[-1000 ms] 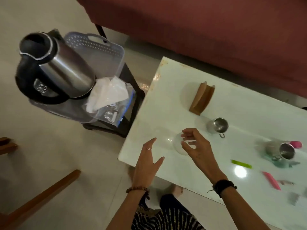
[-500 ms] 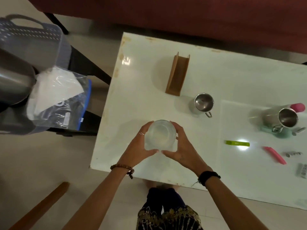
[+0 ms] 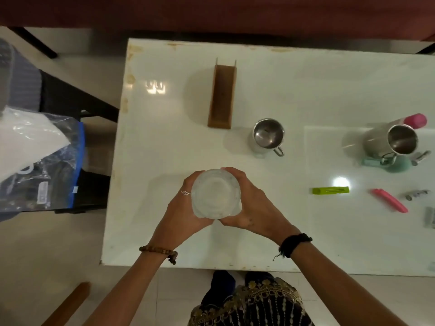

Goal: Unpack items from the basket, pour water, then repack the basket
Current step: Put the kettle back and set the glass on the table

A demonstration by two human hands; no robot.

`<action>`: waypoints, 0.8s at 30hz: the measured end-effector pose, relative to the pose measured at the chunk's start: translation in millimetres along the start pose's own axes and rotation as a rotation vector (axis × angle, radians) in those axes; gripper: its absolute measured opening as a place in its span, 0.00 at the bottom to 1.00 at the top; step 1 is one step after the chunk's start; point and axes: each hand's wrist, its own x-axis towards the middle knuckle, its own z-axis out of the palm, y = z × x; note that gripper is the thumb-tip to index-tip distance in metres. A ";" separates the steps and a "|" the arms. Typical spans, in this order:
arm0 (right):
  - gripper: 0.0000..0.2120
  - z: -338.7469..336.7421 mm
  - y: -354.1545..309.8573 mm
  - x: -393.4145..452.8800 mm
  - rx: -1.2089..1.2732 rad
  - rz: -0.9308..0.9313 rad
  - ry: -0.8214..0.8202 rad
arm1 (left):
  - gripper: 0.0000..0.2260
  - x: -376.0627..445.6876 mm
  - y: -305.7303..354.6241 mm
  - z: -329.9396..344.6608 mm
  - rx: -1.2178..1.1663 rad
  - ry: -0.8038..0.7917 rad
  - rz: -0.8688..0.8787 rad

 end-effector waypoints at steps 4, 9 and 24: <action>0.43 -33.9 -6.6 -19.7 -0.013 -0.009 0.046 | 0.39 4.7 32.2 8.6 0.101 -0.039 0.036; 0.43 -98.4 -22.1 -48.4 -0.077 -0.062 0.117 | 0.44 16.1 101.4 26.7 0.082 -0.067 0.155; 0.38 -268.6 13.3 -41.4 -0.090 -0.134 0.217 | 0.43 136.2 221.6 118.3 0.025 -0.098 0.232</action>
